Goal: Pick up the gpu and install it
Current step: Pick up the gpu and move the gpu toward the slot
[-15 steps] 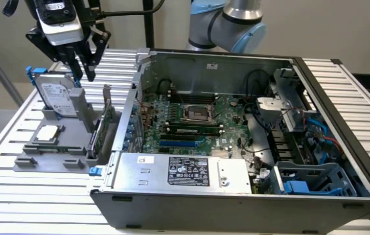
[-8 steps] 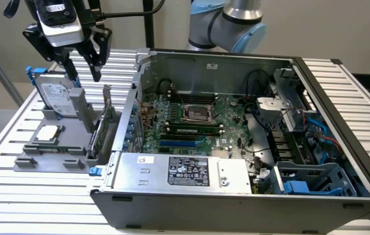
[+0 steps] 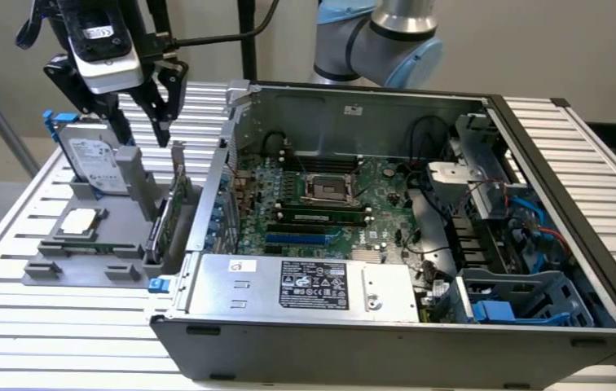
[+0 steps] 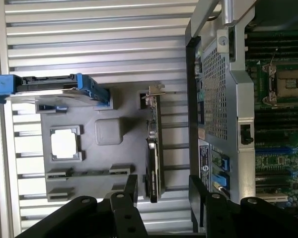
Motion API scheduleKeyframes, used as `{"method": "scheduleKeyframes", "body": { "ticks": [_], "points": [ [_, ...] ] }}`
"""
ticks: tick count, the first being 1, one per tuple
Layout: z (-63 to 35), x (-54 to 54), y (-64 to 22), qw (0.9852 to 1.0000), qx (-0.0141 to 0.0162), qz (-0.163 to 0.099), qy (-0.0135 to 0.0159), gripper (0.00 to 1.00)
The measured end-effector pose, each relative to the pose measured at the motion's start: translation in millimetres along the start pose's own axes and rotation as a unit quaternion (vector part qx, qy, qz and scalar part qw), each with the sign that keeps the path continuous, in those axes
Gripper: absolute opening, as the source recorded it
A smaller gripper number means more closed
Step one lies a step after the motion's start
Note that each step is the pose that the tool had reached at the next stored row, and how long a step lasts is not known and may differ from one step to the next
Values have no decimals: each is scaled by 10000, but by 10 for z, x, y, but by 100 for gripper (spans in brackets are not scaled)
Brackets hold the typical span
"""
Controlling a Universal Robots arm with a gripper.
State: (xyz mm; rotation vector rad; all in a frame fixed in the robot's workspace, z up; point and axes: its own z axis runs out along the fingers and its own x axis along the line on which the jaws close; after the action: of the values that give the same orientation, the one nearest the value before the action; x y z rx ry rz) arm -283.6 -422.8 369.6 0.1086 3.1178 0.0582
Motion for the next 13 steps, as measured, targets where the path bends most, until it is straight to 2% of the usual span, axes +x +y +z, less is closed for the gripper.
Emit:
{"method": "scheduleKeyframes", "body": {
  "ticks": [13],
  "points": [
    [235, -8, -40, 10000, -1, -55, 2, 54]
  ]
}}
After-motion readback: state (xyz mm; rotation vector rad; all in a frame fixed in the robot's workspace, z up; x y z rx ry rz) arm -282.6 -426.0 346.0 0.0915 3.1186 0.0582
